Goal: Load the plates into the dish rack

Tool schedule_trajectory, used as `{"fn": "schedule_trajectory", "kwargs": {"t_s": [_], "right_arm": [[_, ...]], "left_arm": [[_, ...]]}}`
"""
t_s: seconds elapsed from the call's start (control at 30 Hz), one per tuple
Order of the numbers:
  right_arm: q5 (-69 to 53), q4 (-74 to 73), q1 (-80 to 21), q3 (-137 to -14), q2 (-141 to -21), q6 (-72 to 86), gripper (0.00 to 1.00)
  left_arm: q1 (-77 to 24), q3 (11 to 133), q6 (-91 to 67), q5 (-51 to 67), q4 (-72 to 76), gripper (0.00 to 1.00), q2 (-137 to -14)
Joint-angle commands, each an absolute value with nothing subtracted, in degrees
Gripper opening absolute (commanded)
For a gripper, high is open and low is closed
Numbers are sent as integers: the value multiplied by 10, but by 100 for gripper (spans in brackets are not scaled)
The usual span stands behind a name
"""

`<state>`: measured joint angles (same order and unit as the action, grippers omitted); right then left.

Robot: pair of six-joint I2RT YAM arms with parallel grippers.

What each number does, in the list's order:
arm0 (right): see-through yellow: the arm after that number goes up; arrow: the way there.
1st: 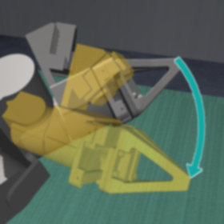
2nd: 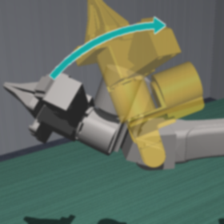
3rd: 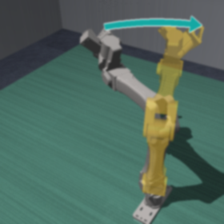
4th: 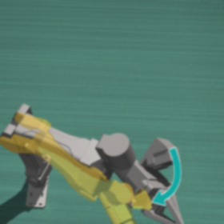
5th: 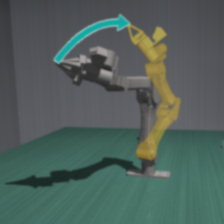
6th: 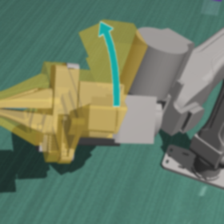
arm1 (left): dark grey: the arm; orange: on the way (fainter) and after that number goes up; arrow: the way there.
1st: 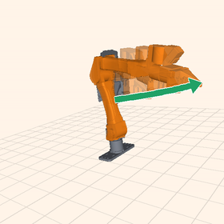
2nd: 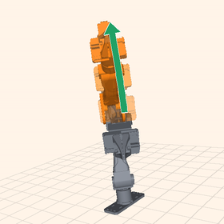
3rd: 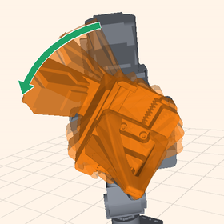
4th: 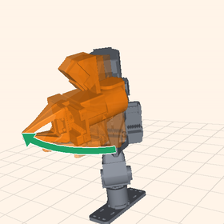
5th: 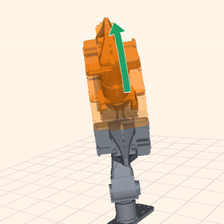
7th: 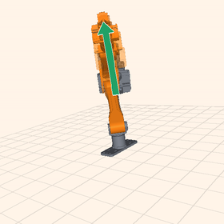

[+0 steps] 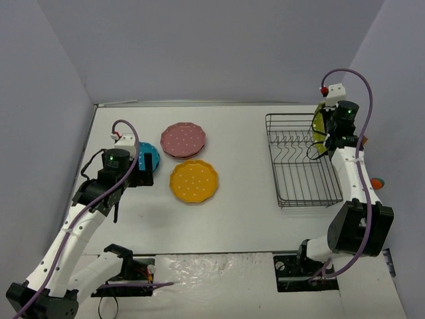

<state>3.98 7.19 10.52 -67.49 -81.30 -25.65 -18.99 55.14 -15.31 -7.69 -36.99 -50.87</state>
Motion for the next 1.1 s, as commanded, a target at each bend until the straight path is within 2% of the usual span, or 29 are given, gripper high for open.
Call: {"fn": "schedule_trajectory", "kwargs": {"t_s": [0.0, 0.47, 1.07], "right_arm": [[38, 219, 113, -682, -802, -269, 0], [47, 236, 118, -691, -767, -270, 0], [57, 270, 122, -639, -793, -270, 0]], "left_arm": [[-186, 556, -142, -92, -341, 97, -506], [-185, 555, -141, -100, -343, 97, -510], [-184, 553, -138, -110, -345, 97, -512]]}}
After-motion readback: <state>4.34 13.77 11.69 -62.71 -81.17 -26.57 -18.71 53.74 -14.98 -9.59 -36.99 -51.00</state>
